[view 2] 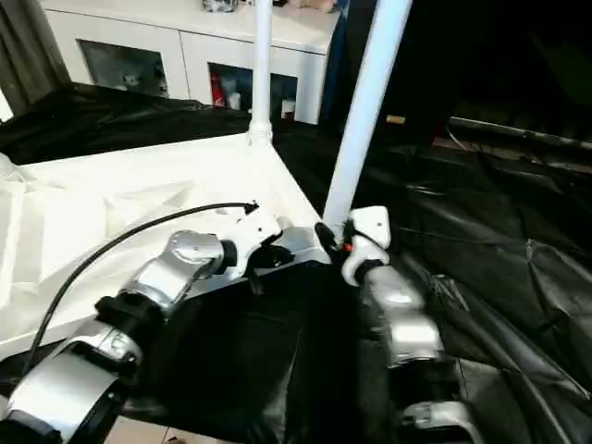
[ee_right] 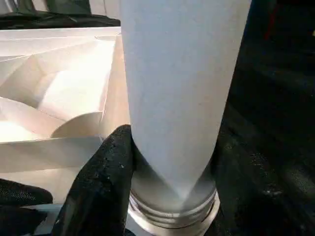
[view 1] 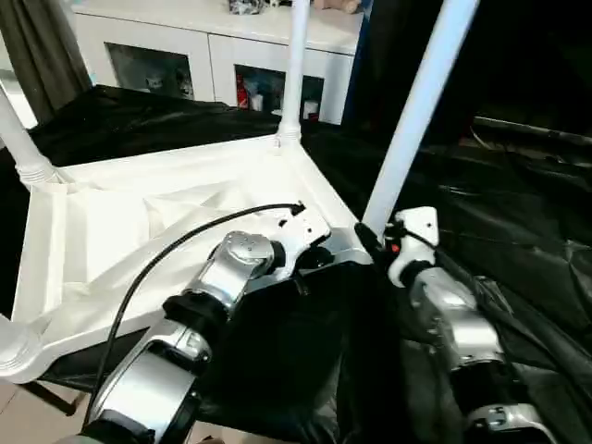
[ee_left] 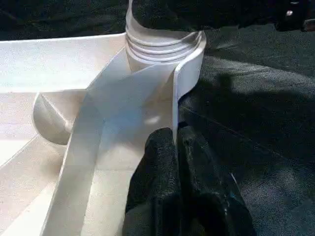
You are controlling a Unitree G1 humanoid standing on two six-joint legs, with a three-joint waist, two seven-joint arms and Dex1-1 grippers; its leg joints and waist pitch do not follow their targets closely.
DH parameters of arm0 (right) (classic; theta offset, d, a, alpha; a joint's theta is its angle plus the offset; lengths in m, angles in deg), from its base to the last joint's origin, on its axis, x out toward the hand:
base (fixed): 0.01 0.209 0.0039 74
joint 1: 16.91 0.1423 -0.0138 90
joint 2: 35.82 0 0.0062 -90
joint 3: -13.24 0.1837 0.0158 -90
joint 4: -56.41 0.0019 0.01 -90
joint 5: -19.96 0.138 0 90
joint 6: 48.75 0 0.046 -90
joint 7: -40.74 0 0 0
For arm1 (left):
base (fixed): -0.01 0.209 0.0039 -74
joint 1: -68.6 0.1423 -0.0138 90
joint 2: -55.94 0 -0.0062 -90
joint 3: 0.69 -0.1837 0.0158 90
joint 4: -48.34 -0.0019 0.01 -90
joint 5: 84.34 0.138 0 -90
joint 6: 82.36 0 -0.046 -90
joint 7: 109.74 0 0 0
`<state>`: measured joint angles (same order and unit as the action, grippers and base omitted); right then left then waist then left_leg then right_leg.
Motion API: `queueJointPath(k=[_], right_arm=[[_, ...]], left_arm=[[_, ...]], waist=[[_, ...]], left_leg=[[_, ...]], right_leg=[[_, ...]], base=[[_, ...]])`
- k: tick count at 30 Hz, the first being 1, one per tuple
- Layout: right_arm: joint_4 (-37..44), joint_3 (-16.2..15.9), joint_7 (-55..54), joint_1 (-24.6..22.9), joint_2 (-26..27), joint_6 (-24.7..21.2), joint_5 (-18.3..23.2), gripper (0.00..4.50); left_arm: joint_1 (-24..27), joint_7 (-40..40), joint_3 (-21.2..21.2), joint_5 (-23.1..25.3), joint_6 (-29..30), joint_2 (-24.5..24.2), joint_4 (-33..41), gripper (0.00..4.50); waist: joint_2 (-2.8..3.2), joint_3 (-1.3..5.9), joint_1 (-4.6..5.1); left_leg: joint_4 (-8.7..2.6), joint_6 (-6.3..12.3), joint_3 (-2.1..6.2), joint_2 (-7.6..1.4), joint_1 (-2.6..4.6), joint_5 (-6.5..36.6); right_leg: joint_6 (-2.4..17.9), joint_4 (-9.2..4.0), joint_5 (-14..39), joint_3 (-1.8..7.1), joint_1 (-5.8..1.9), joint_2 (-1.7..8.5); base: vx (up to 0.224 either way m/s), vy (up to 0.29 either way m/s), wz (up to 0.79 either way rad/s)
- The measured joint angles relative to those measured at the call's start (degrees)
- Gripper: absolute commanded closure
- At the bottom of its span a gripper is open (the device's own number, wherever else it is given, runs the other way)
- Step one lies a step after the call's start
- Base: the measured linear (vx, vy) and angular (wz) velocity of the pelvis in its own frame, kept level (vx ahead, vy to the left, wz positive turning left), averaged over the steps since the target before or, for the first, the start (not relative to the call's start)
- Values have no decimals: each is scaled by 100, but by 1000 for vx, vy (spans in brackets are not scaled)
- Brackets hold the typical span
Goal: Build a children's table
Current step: Rotate leg to tighten
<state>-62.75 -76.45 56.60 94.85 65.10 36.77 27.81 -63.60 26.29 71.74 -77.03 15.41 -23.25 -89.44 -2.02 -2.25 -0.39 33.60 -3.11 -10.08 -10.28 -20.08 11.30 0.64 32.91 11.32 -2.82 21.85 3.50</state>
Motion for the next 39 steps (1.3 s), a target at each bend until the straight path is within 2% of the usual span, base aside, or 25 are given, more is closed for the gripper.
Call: queueJointPath(k=[4, 6, 11, 15, 18, 24, 29, 31, 39], right_arm=[[324, -24, -17, -50, -34, -362, -39, 167], [445, -69, 164, -89, -159, -468, -72, 167], [772, -200, 1406, -227, -858, -654, 166, 167], [1142, -299, 2578, -396, -1545, -838, 470, 167], [1266, -331, 3217, -420, -1823, -921, 610, 167], [1463, -536, 3998, -444, -2040, -1050, 819, 167], [1553, -575, 4204, -461, -2051, -1127, 907, 167], [1562, -572, 4238, -491, -2053, -1151, 969, 201], [1685, -561, 4298, -570, -2136, -1244, 982, 244]], left_arm=[[-17, -49, -12, 9, -126, -3, -20, 450], [-26, -140, -21, 8, -157, -23, -19, 450], [-24, -708, -35, -91, -327, -254, 32, 450], [77, -1337, -37, -224, -495, -545, 216, 450], [160, -1798, -35, -338, -632, -744, 383, 450], [354, -2675, -118, -536, -630, -1061, 783, 450], [390, -2852, -138, -541, -630, -1105, 838, 450], [413, -2895, -138, -542, -626, -1117, 867, 450], [446, -2949, -143, -537, -582, -1113, 916, 450]], waist=[[1, -1, 4], [1, -1, 3], [4, -3, -8], [17, -10, -112], [29, -18, -134], [33, -21, -171], [34, -21, -214], [34, -22, -216], [36, -23, -256]], left_leg=[[4, 1, -1, 25, -39, -1], [5, 2, -8, 30, -40, -1], [-5, 4, -10, 26, -41, -1], [-57, 4, -10, 9, -35, -3], [-67, 30, -13, -11, -43, -20], [-63, 35, -33, -13, -75, -20], [-37, 38, -46, -13, -85, -19], [-31, 37, -46, -14, -84, -19], [8, 3, -48, -26, -86, -3]], right_leg=[[4, -6, -2, 27, -6, 10], [7, 0, -4, 39, -5, 13], [-2, 19, -70, 34, 6, 13], [-9, 23, -95, 26, 14, -2], [-5, 31, -77, 16, 33, -17], [15, 33, -64, 20, 61, -12], [16, 54, -64, 25, 69, -3], [16, 65, -64, 25, 72, -3], [14, 121, -63, 27, 84, -4]], base=[[0, 0, 0], [0, 0, 0], [0, 0, 0], [41, -25, 3], [17, -10, -1], [0, 0, 0], [0, 0, 0], [0, 0, 0], [0, 0, 0]])
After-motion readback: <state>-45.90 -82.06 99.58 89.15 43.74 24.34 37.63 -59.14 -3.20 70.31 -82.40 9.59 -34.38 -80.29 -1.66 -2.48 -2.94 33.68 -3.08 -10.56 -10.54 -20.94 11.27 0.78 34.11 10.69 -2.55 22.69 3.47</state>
